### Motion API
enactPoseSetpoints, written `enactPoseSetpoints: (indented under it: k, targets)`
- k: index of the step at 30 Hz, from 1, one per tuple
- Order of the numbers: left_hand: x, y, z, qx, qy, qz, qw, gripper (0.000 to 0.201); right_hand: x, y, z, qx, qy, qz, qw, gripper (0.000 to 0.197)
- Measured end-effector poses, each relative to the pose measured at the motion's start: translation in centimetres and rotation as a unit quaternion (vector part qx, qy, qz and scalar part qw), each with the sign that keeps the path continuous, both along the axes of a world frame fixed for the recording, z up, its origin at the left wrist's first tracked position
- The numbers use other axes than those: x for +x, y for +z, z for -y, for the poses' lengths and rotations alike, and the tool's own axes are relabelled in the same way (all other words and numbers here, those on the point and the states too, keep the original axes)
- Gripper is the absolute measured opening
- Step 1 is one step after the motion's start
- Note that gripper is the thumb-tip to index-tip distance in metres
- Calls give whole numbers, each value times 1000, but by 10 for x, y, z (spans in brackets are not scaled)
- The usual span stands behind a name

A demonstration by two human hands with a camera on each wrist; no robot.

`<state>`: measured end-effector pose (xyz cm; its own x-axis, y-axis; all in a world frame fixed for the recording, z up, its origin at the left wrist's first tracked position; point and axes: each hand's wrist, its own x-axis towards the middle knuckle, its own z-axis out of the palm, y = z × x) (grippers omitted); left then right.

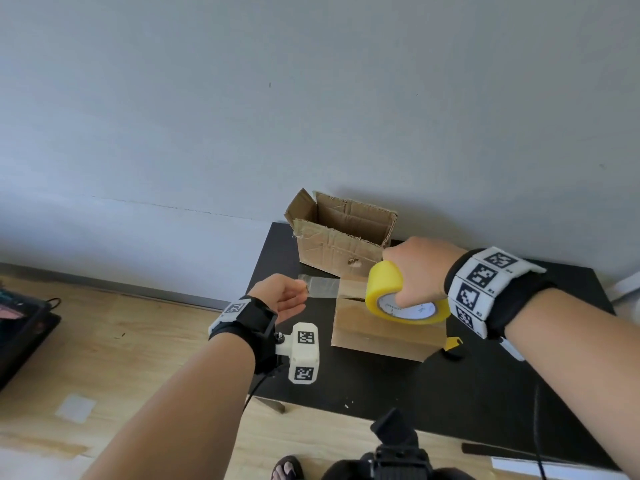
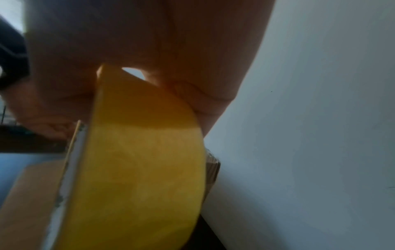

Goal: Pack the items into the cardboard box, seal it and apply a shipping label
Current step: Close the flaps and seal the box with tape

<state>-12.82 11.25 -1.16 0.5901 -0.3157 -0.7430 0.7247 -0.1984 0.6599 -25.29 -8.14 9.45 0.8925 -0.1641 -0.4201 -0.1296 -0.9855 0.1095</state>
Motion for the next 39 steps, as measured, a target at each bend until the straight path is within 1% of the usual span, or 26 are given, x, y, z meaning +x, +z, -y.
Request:
enactPoseSetpoints:
  k: [4, 7, 10, 14, 16, 19, 21, 27, 31, 34, 39]
  targets:
    - [-7, -10, 1, 5, -9, -4, 1000, 15, -3, -8, 4, -18, 13, 0, 1000, 32]
    - [-9, -15, 1, 5, 6, -6, 1000, 12, -1, -10, 0, -28, 23, 3, 999, 32]
    - [-9, -18, 1, -3, 20, -10, 1000, 9, 3, -4, -6, -36, 32, 6, 999, 34]
    - [-8, -18, 4, -11, 14, -19, 1000, 9, 8, 6, -7, -72, 62, 14, 995, 35]
    - [-8, -17, 6, -12, 12, -19, 1000, 8, 7, 3, -5, -78, 60, 13, 995, 36]
    - [-9, -18, 8, -11, 12, -16, 1000, 7, 2, -4, -2, -71, 48, 13, 996, 44]
    - [-9, -19, 8, -10, 11, -17, 1000, 8, 1, -6, 1, -66, 39, 13, 997, 45]
    - [-5, -12, 12, -25, 17, -16, 999, 8, 5, 1, 5, -70, 21, 19, 997, 42]
    - [-1, -9, 13, -22, 13, -10, 1000, 14, 2, 5, 3, -49, 9, 8, 999, 39]
    - [-3, -11, 12, -15, 3, -17, 1000, 13, -2, 4, 3, -36, 0, 5, 999, 39]
    - [-4, -10, 14, -29, 11, -11, 999, 12, 0, 7, 5, -56, 12, 35, 998, 41]
